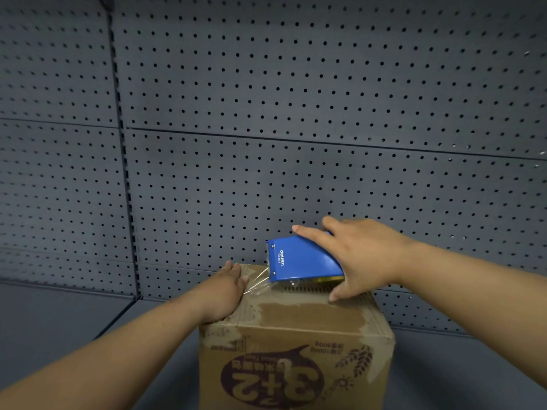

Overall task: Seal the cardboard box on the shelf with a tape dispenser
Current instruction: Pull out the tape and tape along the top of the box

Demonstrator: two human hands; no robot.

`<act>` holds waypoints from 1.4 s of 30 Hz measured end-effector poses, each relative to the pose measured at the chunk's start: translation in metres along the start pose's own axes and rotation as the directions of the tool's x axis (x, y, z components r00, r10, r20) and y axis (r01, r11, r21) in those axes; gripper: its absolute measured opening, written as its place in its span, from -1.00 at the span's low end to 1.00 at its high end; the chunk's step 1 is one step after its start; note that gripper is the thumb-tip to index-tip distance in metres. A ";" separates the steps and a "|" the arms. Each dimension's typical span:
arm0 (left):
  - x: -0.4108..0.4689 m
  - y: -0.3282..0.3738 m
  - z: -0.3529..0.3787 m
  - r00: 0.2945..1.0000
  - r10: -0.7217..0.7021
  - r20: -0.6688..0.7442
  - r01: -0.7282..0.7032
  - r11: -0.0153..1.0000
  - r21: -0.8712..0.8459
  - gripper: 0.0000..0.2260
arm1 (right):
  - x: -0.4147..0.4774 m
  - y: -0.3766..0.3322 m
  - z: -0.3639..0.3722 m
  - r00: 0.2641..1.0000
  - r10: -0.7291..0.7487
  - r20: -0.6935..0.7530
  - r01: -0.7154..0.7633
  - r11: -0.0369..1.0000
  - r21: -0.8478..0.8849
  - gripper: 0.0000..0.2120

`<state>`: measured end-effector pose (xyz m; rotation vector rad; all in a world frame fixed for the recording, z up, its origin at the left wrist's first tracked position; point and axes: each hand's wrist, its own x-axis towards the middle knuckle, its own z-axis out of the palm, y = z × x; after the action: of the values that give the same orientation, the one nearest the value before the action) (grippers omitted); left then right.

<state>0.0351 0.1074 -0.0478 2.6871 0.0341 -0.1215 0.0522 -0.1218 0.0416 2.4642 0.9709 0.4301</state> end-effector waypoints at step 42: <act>0.004 0.016 0.007 0.997 -0.064 -0.032 0.066 0.995 0.069 -0.52 | -0.020 0.029 0.005 0.996 -0.088 0.026 0.079 0.968 0.238 -0.13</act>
<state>0.0396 0.0898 -0.0477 2.7589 0.1286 -0.1046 0.0564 -0.1566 0.0503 2.6187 1.1658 0.2519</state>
